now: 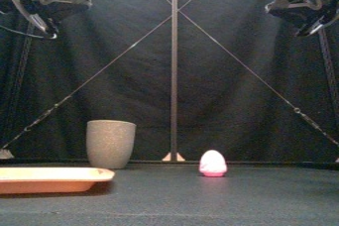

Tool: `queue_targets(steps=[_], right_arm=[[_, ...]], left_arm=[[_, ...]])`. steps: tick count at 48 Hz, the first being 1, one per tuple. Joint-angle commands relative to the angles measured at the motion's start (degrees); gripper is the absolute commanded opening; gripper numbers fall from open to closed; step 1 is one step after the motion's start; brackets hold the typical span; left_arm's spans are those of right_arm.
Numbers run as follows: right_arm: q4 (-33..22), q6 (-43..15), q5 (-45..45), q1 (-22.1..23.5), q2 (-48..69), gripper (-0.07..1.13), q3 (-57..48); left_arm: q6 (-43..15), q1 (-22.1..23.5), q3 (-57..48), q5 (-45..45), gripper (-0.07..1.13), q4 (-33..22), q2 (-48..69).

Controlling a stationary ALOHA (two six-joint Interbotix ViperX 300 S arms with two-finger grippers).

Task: Pick the pink ball then place it on the pink plate
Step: Pick the pink ball

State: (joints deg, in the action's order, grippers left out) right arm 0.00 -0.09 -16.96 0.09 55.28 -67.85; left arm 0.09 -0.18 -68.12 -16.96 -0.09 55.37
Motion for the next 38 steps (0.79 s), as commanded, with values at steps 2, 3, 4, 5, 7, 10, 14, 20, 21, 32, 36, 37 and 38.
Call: queue_targets(steps=[2, 3, 4, 5, 7, 10, 14, 20, 21, 32, 36, 37, 38], right_arm=[[0.00, -0.09, -1.05, 1.67, -3.78, 0.04, 1.41], [0.26, -0.26, -1.23, 2.02, -4.83, 0.04, 1.58], [0.35, -0.35, -1.49, 2.46, -5.98, 0.04, 1.85], [0.53, -0.44, -1.76, 2.90, -7.03, 0.05, 2.02], [0.88, -0.79, -2.11, 3.69, -9.58, 0.06, 2.64], [2.11, -1.14, -2.55, 4.31, -13.45, 0.08, 3.60], [3.78, -1.41, -3.78, 4.66, -18.81, 0.18, 4.66], [7.03, -1.49, -7.03, 4.22, -25.58, 0.45, 5.54], [7.73, -1.58, -7.56, 4.04, -26.63, 0.50, 5.80], [12.13, -1.14, -8.96, 4.13, -38.32, 0.99, 8.44], [11.60, -0.79, -8.79, 4.31, -42.36, 0.99, 9.76], [11.34, -0.70, -8.79, 4.31, -43.33, 0.99, 10.11], [10.72, -0.79, -8.70, 4.39, -44.74, 0.99, 10.72]], left_arm=[[0.18, 0.00, 0.70, -0.26, -0.01, -2.99, -0.79], [0.09, 0.00, 0.70, -0.26, 0.00, -3.34, -0.79], [0.09, 0.00, 0.70, -0.35, 0.00, -3.69, -0.79], [0.09, 0.00, 0.70, -0.35, 0.00, -4.04, -0.79], [0.09, 0.00, 0.79, -0.44, 0.00, -4.31, -0.79], [0.00, 0.00, 0.79, -0.53, 0.00, -4.57, -0.79], [0.00, -0.09, 0.70, -0.62, 0.00, -4.57, -0.79], [-0.09, 0.00, 0.62, -0.44, 0.00, -4.48, -0.79], [0.00, 0.00, 0.62, -0.35, 0.00, -4.39, -0.79], [0.18, 0.00, -0.97, -0.18, 0.00, -4.75, -0.79], [0.26, 0.09, -1.41, -0.35, 0.00, -4.75, -0.79], [0.18, 0.09, -1.49, -0.35, 0.00, -4.83, -0.79], [0.18, 0.26, -1.49, -0.35, 0.00, -4.83, -0.79]])
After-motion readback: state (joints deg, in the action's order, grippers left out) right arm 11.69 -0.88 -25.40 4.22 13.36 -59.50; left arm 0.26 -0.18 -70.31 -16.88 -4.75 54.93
